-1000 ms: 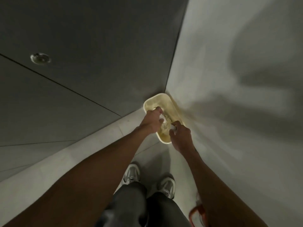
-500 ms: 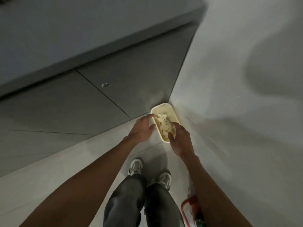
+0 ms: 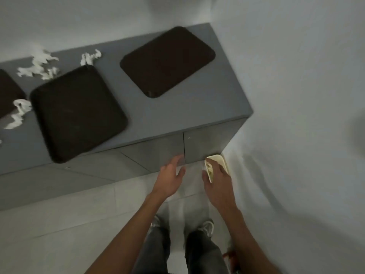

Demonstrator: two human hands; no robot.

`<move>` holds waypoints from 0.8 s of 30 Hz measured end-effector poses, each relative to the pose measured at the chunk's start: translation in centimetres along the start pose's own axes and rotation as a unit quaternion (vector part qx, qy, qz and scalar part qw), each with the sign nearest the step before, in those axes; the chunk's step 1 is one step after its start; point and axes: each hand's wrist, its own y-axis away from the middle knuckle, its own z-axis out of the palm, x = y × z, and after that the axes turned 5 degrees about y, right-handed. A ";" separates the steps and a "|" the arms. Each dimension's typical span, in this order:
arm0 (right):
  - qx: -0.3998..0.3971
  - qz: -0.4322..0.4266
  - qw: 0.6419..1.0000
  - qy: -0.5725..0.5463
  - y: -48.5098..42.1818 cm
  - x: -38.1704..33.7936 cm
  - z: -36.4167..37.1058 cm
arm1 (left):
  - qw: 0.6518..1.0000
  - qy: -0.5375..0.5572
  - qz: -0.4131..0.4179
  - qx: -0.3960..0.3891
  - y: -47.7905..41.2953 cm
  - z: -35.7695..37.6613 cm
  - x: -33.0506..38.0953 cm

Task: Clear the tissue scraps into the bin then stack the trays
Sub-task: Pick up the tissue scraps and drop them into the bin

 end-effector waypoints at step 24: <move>-0.007 -0.081 0.996 -0.019 -0.8 -28.5 10.5 | 0.967 0.106 0.001 0.233 7.5 -33.5 -12.7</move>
